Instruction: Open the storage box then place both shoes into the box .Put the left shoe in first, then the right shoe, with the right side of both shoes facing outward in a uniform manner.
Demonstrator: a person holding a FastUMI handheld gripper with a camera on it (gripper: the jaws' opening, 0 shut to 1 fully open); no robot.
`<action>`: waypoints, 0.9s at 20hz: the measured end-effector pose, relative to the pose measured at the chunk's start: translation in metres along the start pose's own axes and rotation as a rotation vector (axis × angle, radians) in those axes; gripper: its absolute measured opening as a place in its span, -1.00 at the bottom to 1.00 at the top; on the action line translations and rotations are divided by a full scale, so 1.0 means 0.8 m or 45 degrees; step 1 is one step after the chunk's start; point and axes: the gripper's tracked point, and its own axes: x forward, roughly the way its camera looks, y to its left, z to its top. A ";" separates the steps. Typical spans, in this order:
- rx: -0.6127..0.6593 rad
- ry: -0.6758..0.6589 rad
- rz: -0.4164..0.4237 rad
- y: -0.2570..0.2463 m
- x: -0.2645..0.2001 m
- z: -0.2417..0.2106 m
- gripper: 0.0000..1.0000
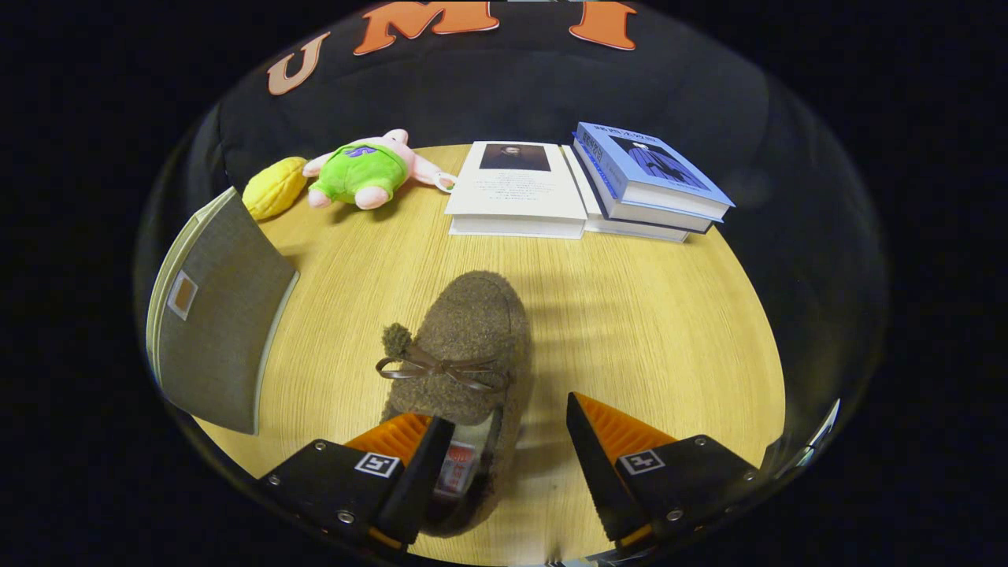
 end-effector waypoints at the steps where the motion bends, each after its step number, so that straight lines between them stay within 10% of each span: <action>1: 0.007 -0.006 -0.001 0.001 0.004 0.000 0.69; 12: 0.223 0.080 -0.067 -0.001 0.022 0.003 -0.87; 18: 0.372 0.086 0.006 0.021 -0.012 0.019 -0.94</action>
